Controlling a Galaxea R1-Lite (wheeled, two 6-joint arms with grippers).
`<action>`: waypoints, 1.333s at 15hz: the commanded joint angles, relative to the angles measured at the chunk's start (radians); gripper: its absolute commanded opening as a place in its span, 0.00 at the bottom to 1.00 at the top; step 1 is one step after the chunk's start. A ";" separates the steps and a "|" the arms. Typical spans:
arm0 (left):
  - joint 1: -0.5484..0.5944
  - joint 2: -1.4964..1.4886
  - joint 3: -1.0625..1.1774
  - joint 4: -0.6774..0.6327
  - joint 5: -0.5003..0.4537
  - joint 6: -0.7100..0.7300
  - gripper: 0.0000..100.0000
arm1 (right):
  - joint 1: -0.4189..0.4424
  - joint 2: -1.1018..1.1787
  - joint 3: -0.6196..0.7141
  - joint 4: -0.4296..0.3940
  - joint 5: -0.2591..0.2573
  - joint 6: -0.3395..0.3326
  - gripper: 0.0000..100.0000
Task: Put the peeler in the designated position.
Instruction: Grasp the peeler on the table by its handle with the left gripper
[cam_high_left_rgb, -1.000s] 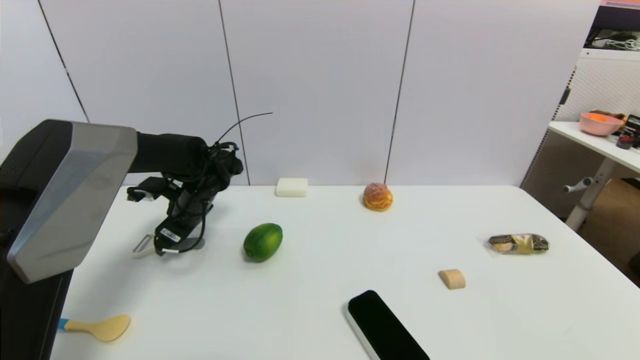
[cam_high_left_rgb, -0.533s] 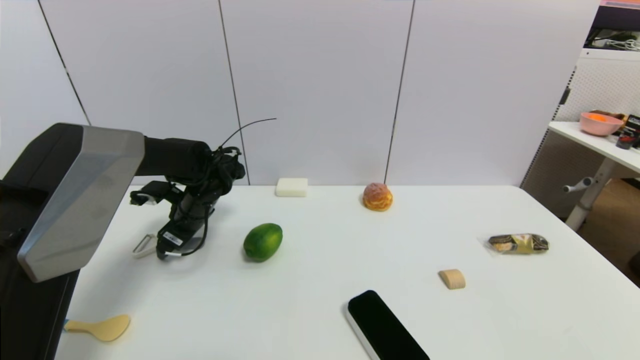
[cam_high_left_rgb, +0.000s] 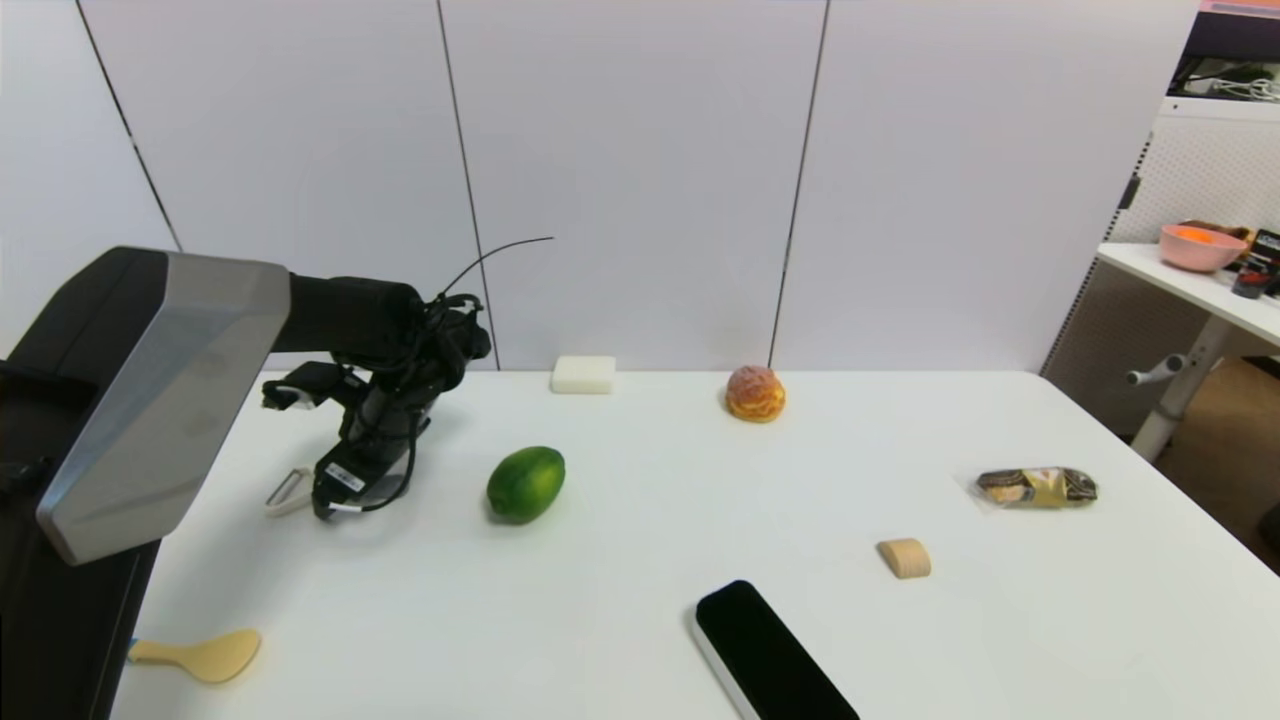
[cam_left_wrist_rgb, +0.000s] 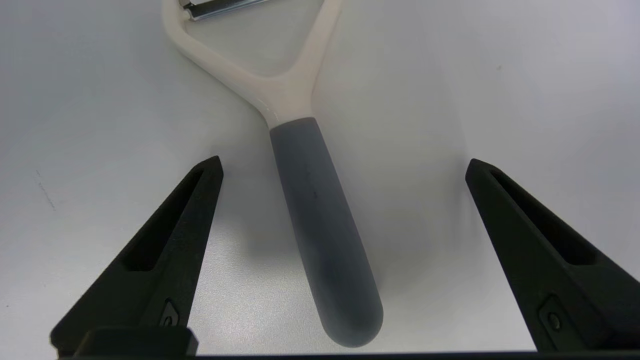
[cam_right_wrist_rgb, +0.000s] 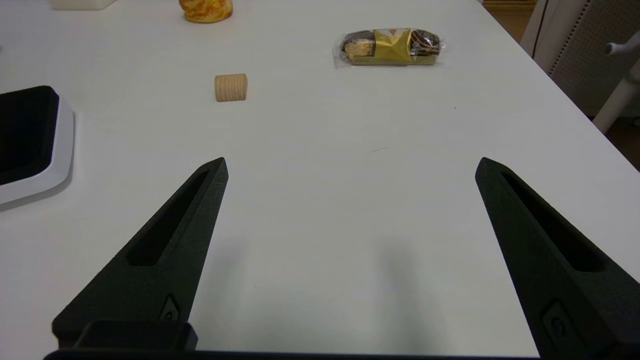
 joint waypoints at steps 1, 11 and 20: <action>-0.001 -0.002 -0.008 0.038 0.004 0.019 1.00 | 0.000 0.001 0.000 0.001 0.000 0.000 1.00; -0.009 0.000 -0.013 0.060 0.005 0.026 1.00 | 0.000 0.001 0.000 0.001 0.000 0.000 1.00; -0.010 0.001 -0.013 0.057 0.005 0.020 0.00 | 0.000 0.001 0.000 0.001 0.000 0.000 1.00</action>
